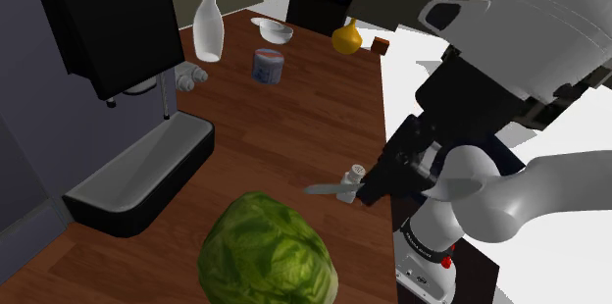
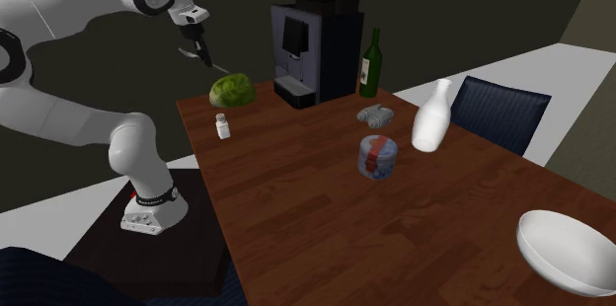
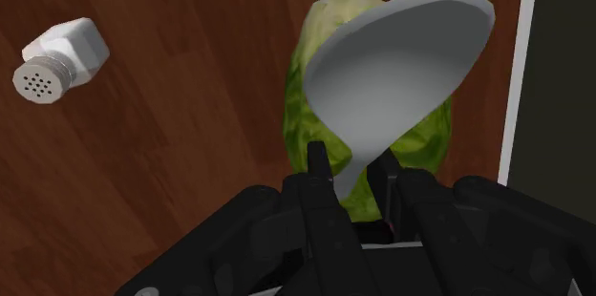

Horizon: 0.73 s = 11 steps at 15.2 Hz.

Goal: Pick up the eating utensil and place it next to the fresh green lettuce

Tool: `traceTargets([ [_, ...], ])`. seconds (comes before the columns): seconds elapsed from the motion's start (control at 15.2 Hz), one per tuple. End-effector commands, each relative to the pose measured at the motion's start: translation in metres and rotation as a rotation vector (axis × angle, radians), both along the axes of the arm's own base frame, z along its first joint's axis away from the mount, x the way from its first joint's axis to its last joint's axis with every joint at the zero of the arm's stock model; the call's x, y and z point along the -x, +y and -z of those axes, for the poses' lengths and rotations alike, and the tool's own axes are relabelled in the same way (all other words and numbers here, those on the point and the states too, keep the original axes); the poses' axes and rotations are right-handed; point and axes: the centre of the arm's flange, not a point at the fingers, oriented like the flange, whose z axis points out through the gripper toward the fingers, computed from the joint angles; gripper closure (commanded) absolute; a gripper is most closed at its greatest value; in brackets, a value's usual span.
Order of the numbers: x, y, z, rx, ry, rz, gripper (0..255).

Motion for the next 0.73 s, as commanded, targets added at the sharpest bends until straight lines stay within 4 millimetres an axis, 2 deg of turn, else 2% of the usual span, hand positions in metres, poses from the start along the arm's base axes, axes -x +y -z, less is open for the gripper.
traceTargets([
  [0.0,0.026,0.008,-0.003,0.0,0.001,0.001,255],
  [0.46,0.113,0.035,-0.003,0.0,0.001,0.001,255],
  [0.66,0.113,0.035,0.013,0.0,0.001,0.001,255],
])
